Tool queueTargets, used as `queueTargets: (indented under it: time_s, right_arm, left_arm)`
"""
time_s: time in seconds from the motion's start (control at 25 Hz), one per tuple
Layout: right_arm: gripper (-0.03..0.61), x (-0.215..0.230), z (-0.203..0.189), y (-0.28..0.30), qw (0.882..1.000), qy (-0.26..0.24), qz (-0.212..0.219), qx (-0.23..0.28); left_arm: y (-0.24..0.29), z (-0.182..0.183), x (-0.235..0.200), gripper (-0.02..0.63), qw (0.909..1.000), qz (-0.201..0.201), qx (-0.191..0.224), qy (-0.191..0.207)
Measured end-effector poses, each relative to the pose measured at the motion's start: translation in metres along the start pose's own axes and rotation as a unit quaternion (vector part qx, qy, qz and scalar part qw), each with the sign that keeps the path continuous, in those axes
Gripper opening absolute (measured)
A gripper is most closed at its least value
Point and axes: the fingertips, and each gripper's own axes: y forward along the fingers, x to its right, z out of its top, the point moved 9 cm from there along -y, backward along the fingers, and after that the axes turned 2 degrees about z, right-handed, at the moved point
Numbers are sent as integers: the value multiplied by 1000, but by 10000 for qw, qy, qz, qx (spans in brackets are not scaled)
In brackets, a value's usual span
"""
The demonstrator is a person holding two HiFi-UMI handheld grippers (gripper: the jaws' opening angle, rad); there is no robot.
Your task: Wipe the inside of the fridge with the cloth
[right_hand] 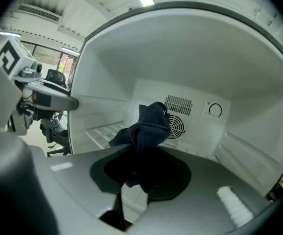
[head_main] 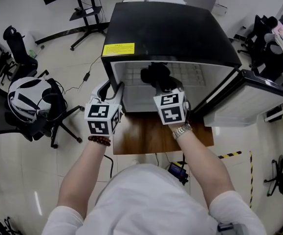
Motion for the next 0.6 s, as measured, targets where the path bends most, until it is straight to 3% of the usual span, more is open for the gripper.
queueTargets:
  time_s: [0.6]
  right_arm:
    - [81, 57, -24, -24, 9978, 266, -594, -119]
  left_arm:
    - [0, 0, 2, 163, 9999, 115, -28, -66]
